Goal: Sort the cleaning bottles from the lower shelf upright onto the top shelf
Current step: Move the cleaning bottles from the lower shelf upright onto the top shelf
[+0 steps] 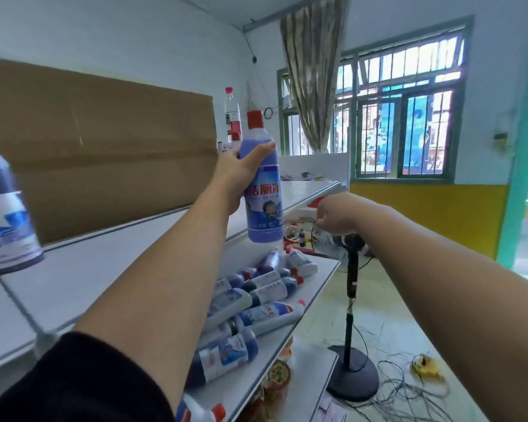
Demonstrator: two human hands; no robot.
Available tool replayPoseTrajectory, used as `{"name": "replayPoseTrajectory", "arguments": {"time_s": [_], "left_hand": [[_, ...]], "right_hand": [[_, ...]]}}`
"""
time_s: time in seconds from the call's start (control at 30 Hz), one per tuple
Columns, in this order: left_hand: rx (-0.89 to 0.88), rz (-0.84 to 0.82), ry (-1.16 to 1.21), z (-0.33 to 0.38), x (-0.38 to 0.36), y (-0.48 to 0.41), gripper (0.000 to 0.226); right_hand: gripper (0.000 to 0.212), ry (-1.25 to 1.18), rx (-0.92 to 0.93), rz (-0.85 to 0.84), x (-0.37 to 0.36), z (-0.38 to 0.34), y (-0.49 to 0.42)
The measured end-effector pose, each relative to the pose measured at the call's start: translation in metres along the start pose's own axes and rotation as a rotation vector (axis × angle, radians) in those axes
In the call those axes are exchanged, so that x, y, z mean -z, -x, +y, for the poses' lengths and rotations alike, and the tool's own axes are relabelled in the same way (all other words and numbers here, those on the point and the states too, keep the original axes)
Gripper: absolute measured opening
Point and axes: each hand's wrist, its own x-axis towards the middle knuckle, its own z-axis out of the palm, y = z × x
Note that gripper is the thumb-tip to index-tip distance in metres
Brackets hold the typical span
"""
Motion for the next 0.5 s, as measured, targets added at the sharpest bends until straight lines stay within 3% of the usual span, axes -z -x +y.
{"name": "replayPoseTrajectory", "arguments": {"time_s": [0.1,0.5], "left_hand": [[0.016,0.018,-0.02,-0.023,-0.021,-0.041,0.045],[-0.027,0.165,-0.068,-0.085,-0.103,-0.183,0.042]], "right_hand": [[0.031,0.009,-0.005,-0.014,-0.009,0.031,-0.041],[0.035,0.04,0.165,-0.008,-0.029,0.164,-0.214]]}}
